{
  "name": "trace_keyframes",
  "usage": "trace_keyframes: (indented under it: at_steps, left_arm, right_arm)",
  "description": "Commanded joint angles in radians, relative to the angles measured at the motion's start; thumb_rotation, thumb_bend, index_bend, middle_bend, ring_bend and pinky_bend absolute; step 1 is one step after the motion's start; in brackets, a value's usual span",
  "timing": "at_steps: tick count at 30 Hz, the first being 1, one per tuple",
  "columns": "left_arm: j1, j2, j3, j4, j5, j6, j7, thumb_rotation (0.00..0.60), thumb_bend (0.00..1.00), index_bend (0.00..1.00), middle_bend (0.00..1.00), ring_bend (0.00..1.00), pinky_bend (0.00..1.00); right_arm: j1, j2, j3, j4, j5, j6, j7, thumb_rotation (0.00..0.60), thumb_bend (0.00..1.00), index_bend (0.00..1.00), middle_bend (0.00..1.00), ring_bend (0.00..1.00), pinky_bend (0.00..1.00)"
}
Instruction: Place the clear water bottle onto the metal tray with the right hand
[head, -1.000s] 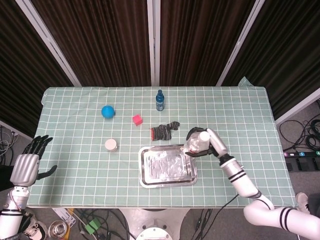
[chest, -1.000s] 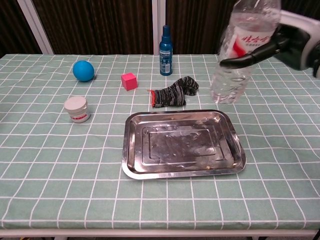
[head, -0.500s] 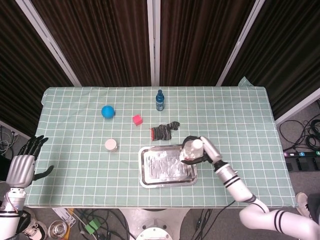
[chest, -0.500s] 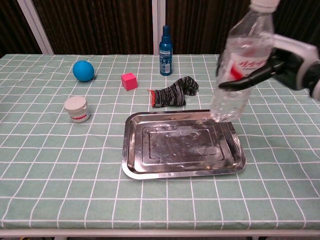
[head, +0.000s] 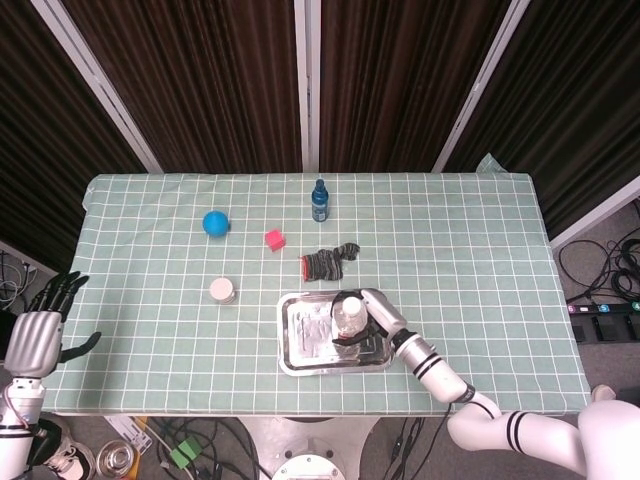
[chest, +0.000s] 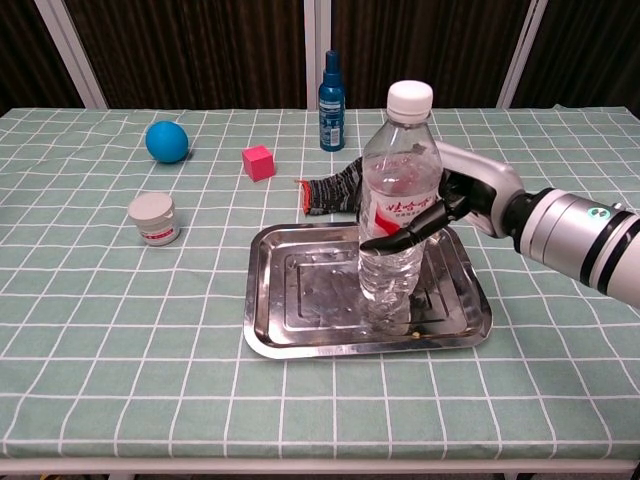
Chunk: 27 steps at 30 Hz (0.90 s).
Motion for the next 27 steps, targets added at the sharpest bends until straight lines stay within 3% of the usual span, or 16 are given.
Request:
trace_keyframes:
  at_steps: [1, 3, 5, 6, 8, 15, 18, 20, 23, 27]
  left_arm:
    - [0.0, 0.001, 0.001, 0.001, -0.001, -0.003, 0.0, 0.6, 0.24, 0.16, 0.18, 0.09, 0.19]
    - [0.0, 0.0, 0.001, 0.001, 0.0, -0.003, -0.002, 0.6, 0.24, 0.16, 0.18, 0.09, 0.19]
    - [-0.001, -0.003, 0.001, 0.003, 0.002, -0.004, 0.0, 0.6, 0.24, 0.16, 0.18, 0.09, 0.19]
    - [-0.002, -0.004, 0.001, 0.003, 0.003, -0.004, 0.001, 0.6, 0.24, 0.16, 0.18, 0.09, 0.19]
    - [-0.003, -0.005, 0.001, 0.003, 0.002, -0.007, 0.001, 0.6, 0.24, 0.16, 0.18, 0.09, 0.19]
    - [-0.006, -0.005, -0.001, -0.006, 0.009, -0.003, 0.007, 0.6, 0.24, 0.16, 0.18, 0.09, 0.19]
    - [-0.005, -0.003, -0.002, -0.019, 0.01, 0.0, 0.012, 0.6, 0.24, 0.16, 0.18, 0.09, 0.19]
    - [-0.006, 0.002, -0.002, -0.033, 0.016, 0.003, 0.021, 0.6, 0.24, 0.16, 0.18, 0.09, 0.19]
    - [-0.007, 0.012, -0.004, -0.052, 0.021, 0.009, 0.036, 0.6, 0.24, 0.16, 0.18, 0.09, 0.19]
    - [-0.009, 0.019, -0.004, -0.066, 0.021, 0.006, 0.049, 0.6, 0.24, 0.16, 0.18, 0.09, 0.19]
  right_arm:
    - [0.008, 0.023, -0.017, 0.002, -0.019, -0.014, 0.004, 0.6, 0.0, 0.44, 0.44, 0.28, 0.33]
    - [0.019, 0.052, -0.027, -0.014, -0.029, -0.04, 0.024, 0.6, 0.0, 0.26, 0.33, 0.18, 0.25]
    - [0.032, 0.094, -0.041, -0.036, -0.053, -0.062, 0.041, 0.6, 0.0, 0.05, 0.15, 0.04, 0.1]
    - [0.038, 0.114, -0.047, -0.046, -0.065, -0.067, 0.042, 0.6, 0.0, 0.01, 0.08, 0.01, 0.04]
    - [0.043, 0.156, -0.055, -0.071, -0.079, -0.069, 0.038, 0.6, 0.0, 0.0, 0.01, 0.0, 0.0]
    - [0.013, 0.374, -0.087, -0.223, -0.052, -0.071, -0.097, 0.6, 0.0, 0.0, 0.0, 0.0, 0.0]
    - [-0.042, 0.521, -0.113, -0.318, 0.015, -0.027, -0.354, 0.6, 0.0, 0.0, 0.0, 0.0, 0.0]
    - [-0.111, 0.583, -0.124, -0.374, 0.094, 0.08, -0.592, 0.6, 0.0, 0.0, 0.0, 0.0, 0.0]
    - [-0.215, 0.582, -0.135, -0.385, 0.161, 0.271, -0.84, 0.6, 0.0, 0.0, 0.0, 0.0, 0.0]
    - [-0.291, 0.551, -0.156, -0.355, 0.219, 0.371, -0.996, 0.6, 0.0, 0.0, 0.0, 0.0, 0.0]
